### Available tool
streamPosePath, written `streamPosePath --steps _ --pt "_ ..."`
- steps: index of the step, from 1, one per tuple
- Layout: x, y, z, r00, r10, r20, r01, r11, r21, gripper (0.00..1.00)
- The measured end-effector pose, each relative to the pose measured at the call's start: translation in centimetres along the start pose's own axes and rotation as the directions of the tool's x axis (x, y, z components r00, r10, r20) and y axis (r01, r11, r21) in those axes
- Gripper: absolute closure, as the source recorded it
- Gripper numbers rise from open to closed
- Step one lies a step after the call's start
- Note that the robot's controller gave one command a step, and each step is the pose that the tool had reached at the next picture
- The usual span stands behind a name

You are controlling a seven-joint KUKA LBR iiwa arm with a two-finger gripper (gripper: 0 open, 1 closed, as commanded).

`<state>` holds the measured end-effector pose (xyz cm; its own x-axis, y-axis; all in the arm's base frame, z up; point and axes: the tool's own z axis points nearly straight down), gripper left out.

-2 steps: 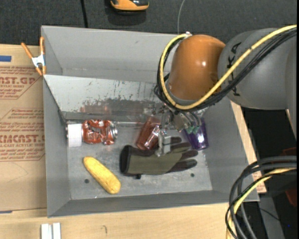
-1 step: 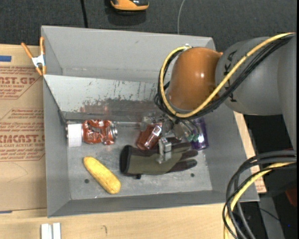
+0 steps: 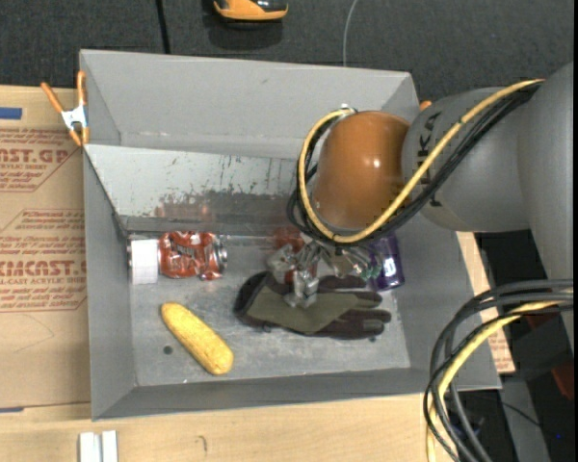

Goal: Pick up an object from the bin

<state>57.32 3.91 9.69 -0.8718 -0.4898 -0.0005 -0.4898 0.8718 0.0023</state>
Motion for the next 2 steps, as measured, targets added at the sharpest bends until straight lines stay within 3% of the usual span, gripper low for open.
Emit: streamPosePath --steps 1,2 --pt "0.0 0.0 0.0 1.0 0.0 0.0 0.0 1.0 0.0 1.0" --pt "1.3 0.3 -14.0 1.0 -0.018 0.004 0.018 1.0 0.003 1.0"
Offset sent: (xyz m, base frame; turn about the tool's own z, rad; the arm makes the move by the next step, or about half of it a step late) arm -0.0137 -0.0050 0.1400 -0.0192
